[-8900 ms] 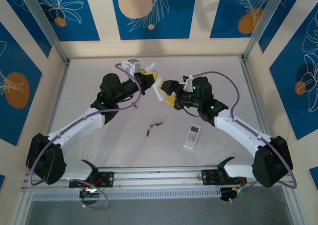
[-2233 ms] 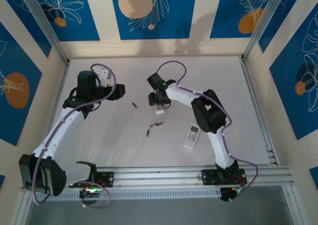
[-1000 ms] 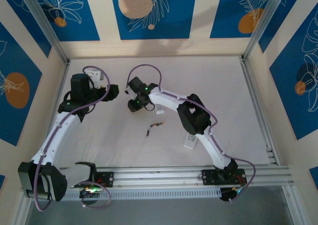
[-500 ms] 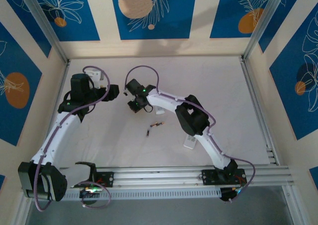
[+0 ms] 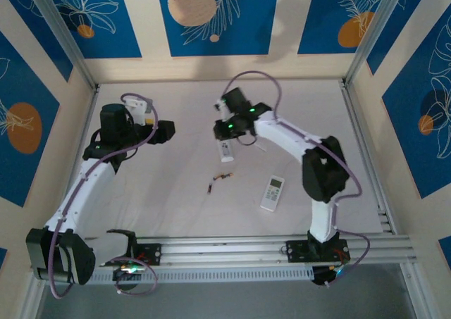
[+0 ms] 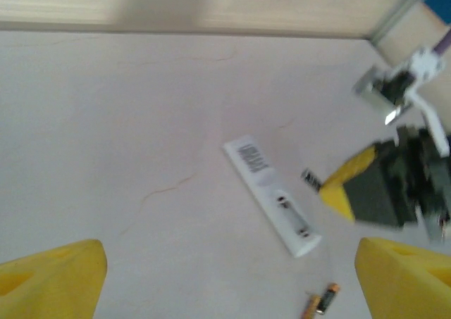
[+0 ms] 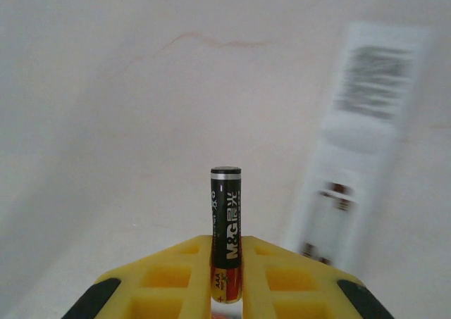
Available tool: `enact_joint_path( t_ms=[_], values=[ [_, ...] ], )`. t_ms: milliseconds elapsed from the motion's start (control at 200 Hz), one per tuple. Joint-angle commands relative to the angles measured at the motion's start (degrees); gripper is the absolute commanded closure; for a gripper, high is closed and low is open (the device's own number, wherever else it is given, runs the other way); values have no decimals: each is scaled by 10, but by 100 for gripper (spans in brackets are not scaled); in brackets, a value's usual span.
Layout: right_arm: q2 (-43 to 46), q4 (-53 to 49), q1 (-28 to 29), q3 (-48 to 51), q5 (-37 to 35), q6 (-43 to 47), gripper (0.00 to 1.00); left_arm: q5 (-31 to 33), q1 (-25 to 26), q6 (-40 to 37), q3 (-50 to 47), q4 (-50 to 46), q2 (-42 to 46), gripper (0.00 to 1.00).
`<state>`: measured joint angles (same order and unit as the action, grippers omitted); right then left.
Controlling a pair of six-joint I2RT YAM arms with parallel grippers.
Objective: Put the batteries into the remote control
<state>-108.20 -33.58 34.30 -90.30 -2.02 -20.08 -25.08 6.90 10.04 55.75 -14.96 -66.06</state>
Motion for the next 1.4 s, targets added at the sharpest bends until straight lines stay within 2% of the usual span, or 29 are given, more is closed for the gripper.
enact_joint_path(
  t_ms=[0, 120, 255, 570, 1225, 1396],
  values=[
    [6, -25, -24, 47, 51, -21, 84, -123, 8, -10, 1, 30, -17, 5],
    [-11, -60, -39, 45, 49, -3, 84, -136, 37, -33, 5, 17, -22, 0],
    [-43, -89, -23, 24, 12, 6, 83, -124, 64, -76, 20, -27, -28, 0],
    [-97, -95, -4, -2, -5, -8, 82, 2, 86, -128, 42, -107, -45, 0],
    [-127, -114, -2, -32, -56, -52, 76, 6, 91, -131, 40, -103, -41, 0],
    [-131, -109, -1, -34, -54, -57, 77, 8, 92, -132, 38, -102, -40, 0]
  ],
)
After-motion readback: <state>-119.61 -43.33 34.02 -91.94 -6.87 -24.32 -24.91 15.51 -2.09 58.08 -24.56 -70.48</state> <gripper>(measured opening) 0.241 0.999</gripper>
